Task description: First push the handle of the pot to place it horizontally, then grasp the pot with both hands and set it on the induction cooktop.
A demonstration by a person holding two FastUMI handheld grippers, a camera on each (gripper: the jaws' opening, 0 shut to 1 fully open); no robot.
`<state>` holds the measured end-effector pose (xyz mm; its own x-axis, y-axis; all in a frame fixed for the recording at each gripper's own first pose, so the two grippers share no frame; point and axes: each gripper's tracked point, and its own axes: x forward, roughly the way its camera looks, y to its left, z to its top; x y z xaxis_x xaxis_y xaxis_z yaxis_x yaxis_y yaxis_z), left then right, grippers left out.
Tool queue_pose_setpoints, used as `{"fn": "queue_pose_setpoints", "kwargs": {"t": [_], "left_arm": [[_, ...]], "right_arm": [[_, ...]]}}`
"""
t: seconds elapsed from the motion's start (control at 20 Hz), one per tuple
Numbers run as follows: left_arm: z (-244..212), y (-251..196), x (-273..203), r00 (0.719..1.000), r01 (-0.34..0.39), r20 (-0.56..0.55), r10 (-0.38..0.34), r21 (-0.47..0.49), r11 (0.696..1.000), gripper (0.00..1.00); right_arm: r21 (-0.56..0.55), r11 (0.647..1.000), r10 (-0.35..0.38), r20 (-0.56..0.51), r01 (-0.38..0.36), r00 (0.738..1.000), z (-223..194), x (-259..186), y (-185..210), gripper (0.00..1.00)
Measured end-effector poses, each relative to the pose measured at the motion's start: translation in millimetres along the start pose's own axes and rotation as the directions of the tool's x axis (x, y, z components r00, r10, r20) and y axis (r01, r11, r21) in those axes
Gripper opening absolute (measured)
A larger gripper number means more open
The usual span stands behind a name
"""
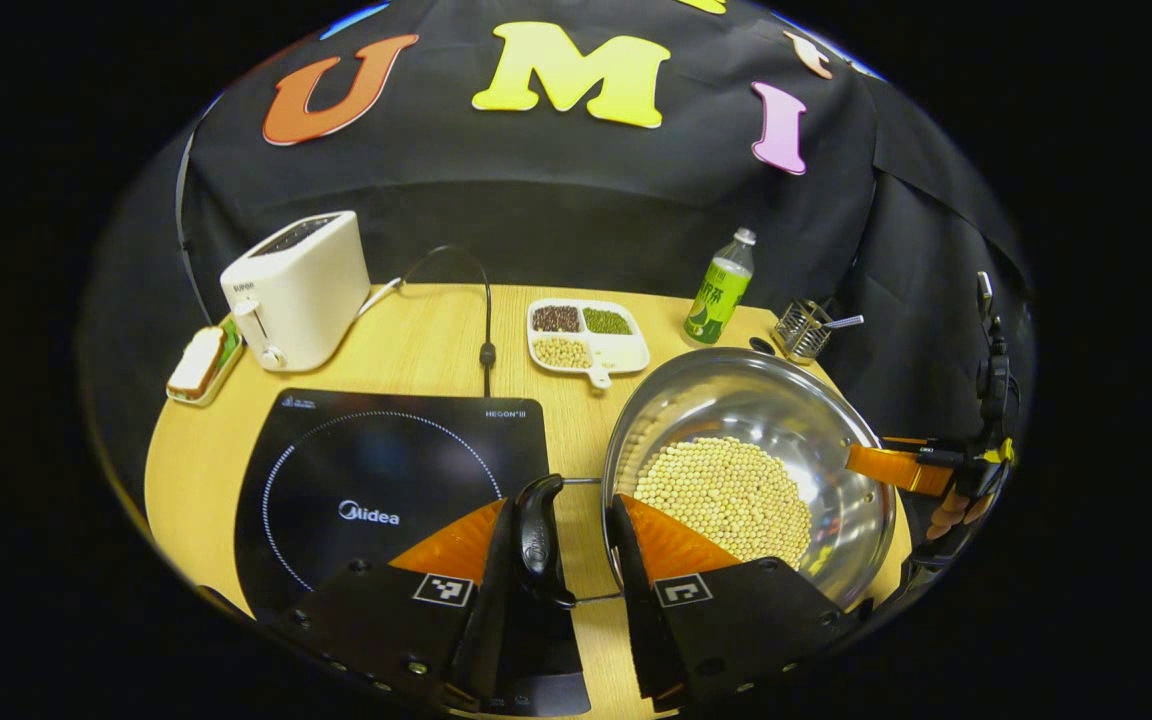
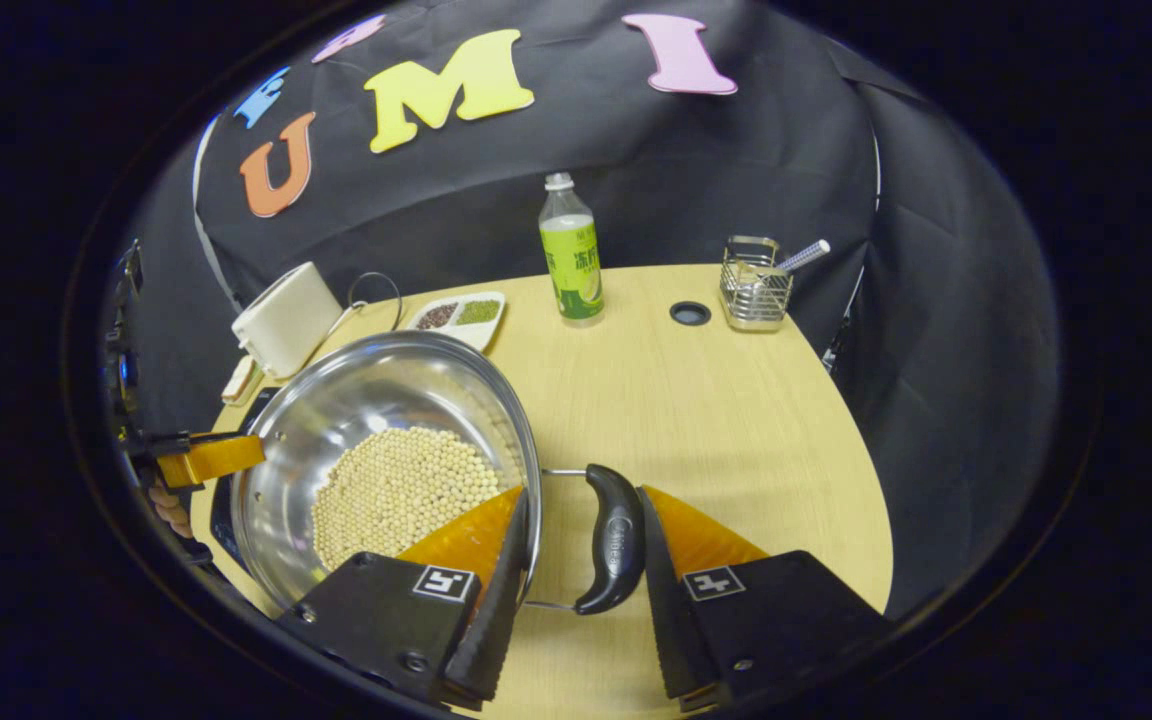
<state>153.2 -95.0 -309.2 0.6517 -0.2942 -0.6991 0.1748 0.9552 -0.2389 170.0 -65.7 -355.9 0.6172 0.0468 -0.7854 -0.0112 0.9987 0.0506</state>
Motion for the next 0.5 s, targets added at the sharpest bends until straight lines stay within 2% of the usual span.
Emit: {"fn": "queue_pose_setpoints", "kwargs": {"t": [0.2, 0.5], "left_arm": [[16, 9, -29, 0.999, 0.003, 0.042, -0.003, 0.006, 1.0, 0.51], [33, 45, -72, 0.994, -0.014, 0.109, 0.016, -0.019, 1.0, 0.51]], "right_arm": [[0.001, 1.0, 0.013, 0.007, -0.013, 1.0, 13, -25, 18, 0.6], [-0.037, 0.999, 0.032, 0.041, -0.03, 0.999, 34, -53, 71, 0.62]]}}
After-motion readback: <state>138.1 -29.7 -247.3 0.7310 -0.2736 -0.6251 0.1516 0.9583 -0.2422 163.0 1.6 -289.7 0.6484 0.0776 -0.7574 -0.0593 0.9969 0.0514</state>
